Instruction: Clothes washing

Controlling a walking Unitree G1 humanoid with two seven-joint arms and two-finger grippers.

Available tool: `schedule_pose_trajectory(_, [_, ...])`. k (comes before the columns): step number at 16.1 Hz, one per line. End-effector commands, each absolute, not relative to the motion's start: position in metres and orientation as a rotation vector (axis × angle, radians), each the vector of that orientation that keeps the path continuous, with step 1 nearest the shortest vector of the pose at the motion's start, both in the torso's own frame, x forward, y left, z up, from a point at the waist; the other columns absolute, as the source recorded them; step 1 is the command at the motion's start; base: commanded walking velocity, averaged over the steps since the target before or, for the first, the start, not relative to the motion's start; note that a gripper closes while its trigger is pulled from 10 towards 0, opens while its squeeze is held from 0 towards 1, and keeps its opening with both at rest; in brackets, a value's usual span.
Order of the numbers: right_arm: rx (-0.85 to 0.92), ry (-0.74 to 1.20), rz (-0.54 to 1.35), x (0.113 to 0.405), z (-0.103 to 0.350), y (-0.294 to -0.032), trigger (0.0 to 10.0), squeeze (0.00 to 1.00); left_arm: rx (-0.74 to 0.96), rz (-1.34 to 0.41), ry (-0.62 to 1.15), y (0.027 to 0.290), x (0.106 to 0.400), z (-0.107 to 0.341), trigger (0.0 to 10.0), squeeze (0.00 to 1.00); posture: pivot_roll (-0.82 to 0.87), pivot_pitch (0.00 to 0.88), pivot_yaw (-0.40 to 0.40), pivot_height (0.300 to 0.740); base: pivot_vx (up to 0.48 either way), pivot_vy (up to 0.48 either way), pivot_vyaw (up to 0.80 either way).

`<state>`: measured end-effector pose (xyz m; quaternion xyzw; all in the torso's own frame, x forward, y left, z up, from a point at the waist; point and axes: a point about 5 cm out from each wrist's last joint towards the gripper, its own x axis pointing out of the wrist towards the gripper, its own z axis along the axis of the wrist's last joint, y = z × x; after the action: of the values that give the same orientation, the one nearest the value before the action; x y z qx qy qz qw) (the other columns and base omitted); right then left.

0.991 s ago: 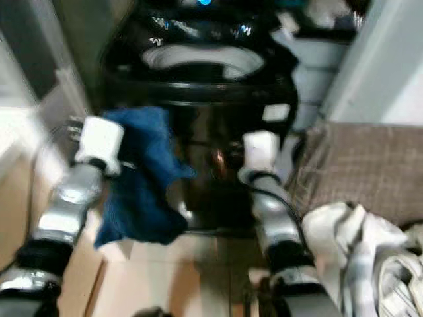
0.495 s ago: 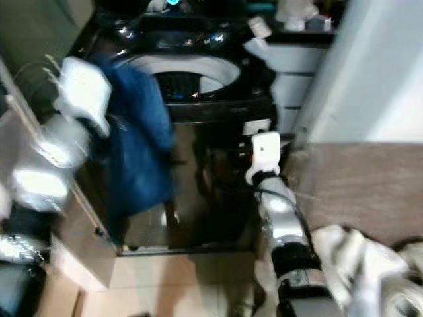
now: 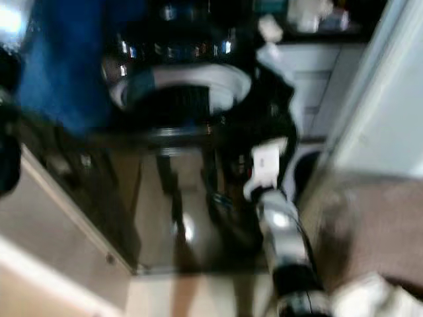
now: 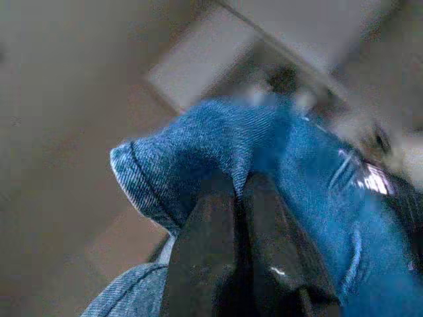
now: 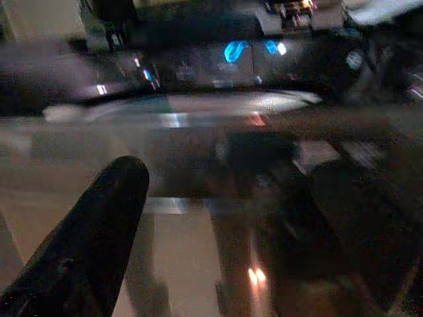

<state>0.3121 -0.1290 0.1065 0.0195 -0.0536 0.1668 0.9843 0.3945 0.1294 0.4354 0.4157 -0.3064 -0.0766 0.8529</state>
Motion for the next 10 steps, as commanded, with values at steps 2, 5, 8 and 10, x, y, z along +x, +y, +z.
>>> schedule_pose_trajectory(2, [0.057, -0.095, 0.326, 0.302, 0.103, -0.124, 10.0, 0.00, 1.201, -0.057, -0.511, 0.130, 0.412, 0.402, 10.0, 0.00, -0.26, 0.000, 0.130, 0.740, 0.480, 0.000, 0.00])
schedule_pose_trajectory(5, [0.050, -0.077, 0.294, 0.291, 0.101, -0.131, 10.0, 0.00, 1.156, -0.249, -0.200, 0.131, 0.427, 0.319, 10.0, 0.00, -0.30, 0.000, 0.152, 0.740, 0.160, 0.000, 0.00])
schedule_pose_trajectory(8, [0.037, -0.064, 0.300, 0.289, 0.103, -0.131, 10.0, 0.00, 0.901, -0.394, -0.065, 0.124, 0.426, 0.275, 10.0, 1.00, -0.29, 0.000, 0.139, 0.740, 0.000, 0.000, 0.00])
schedule_pose_trajectory(10, [0.037, -0.056, 0.333, 0.289, 0.105, -0.126, 10.0, 0.00, 0.830, -0.375, -0.047, 0.136, 0.426, 0.275, 10.0, 1.00, -0.28, 0.000, 0.130, 0.740, 0.000, 0.000, 0.00])
